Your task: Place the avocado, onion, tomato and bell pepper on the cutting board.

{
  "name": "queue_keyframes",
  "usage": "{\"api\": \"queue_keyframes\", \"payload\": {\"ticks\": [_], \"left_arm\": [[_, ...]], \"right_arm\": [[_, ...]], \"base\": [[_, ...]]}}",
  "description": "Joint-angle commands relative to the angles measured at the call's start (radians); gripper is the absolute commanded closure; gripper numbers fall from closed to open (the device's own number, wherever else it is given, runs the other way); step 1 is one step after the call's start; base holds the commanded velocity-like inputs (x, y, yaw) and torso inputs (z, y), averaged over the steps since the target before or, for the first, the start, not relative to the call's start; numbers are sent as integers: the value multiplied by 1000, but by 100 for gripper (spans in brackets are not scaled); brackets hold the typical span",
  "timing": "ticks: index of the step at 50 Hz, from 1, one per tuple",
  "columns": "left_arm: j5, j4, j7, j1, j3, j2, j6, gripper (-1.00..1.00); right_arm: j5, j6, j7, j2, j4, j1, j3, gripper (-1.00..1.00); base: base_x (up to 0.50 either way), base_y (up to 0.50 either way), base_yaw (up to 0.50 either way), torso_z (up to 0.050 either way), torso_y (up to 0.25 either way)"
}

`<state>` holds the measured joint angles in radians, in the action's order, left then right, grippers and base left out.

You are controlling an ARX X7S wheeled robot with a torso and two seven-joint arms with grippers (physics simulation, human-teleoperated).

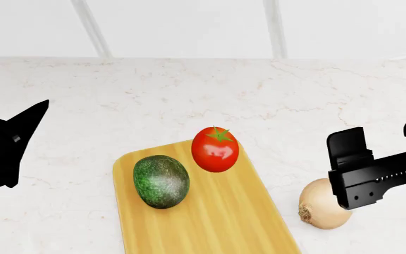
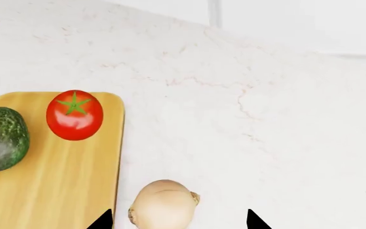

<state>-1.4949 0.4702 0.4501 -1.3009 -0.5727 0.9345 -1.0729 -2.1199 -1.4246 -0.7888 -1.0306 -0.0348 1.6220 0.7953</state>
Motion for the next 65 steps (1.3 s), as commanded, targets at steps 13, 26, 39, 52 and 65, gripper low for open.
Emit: {"api": "queue_keyframes", "payload": {"ticks": [13,26,39,52,65], "left_arm": [[4,-4,2,-1,-9,-5,1,-100],[15,-4,-7,10,-14,-4,11,-100],[17,0,-8,7,-17,-5,12,-100],[14,4,-8,16,-14,-1,23,-100],[13,5,-8,10,-15,-1,24,-100]], "right_arm": [[282,93,234,79,-41,-169,-22,-100],[352,135,291,95,-50,-220,-6,-100],[402,154,314,119,-51,-247,24,-100],[451,250,370,119,-43,-368,35,-100],[441,263,361,97,-37,-396,38,-100]], "base": [[0,0,0,0,0],[0,0,0,0,0],[0,0,0,0,0],[0,0,0,0,0],[0,0,0,0,0]]}}
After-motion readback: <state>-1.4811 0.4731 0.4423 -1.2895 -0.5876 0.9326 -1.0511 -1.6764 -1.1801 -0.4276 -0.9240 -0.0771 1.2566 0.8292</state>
